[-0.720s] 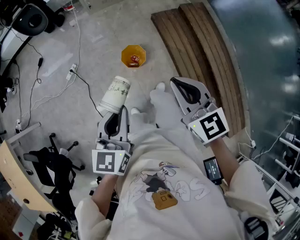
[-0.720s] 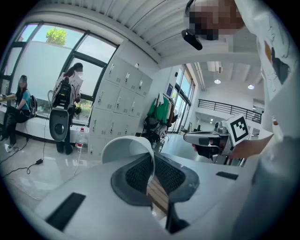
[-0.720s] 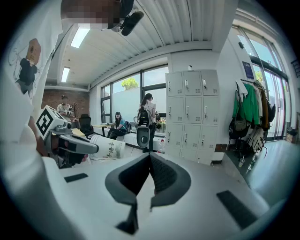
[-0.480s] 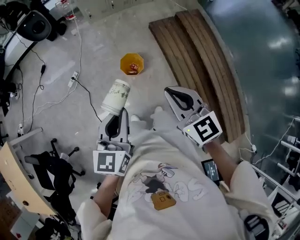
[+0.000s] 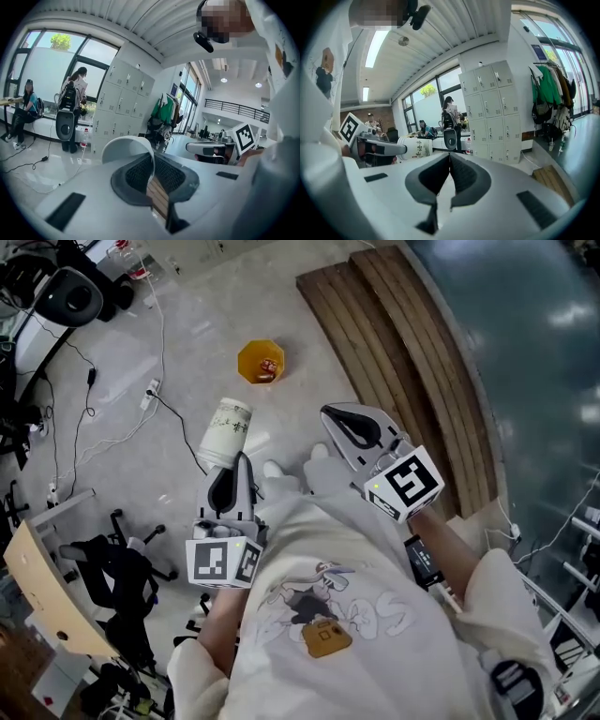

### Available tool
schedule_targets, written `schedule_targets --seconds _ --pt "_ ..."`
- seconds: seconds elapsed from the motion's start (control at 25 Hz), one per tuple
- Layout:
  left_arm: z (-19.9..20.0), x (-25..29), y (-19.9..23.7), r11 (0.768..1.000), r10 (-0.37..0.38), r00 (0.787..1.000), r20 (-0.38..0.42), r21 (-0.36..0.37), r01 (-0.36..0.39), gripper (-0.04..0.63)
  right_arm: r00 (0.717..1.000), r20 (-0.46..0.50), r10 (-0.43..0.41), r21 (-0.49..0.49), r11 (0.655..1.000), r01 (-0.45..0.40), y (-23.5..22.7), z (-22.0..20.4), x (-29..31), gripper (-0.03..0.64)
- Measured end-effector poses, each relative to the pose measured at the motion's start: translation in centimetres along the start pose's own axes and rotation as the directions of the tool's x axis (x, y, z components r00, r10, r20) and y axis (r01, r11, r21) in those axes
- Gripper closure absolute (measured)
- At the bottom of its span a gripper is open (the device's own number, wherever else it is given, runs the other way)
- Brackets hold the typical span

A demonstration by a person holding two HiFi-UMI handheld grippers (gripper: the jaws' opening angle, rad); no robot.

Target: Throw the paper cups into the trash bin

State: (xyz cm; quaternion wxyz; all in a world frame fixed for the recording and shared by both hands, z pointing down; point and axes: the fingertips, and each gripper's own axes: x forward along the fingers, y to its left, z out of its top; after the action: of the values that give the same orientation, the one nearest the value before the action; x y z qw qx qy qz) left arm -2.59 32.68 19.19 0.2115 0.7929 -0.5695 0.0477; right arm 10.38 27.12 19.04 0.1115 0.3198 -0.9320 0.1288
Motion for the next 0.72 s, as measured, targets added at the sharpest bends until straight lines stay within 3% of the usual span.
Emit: schedule_targets --seconds 0.16,0.44,0.72 --pt "-0.2 1.2 -0.7 0.999 0.035 0.999 -0.009 0.004 -0.035 0.572 0.999 0.013 0.043 0.002 0.999 -0.043 -1.3 0.2 -0.4 0.609" --pt "-1.4 3.4 0.2 0.994 0.097 0.994 -0.041 -0.054 -0.099 0.572 0.997 -0.037 0.075 0.050 0.996 -0.073 -4.3 -1.6 1.1 0.609" --pt "-0.5 9.1 5.2 0.997 0.019 0.997 -0.072 -0.079 -0.025 0.572 0.996 -0.075 0.043 0.060 0.997 -0.039 -6.8 -0.9 8.0 0.609"
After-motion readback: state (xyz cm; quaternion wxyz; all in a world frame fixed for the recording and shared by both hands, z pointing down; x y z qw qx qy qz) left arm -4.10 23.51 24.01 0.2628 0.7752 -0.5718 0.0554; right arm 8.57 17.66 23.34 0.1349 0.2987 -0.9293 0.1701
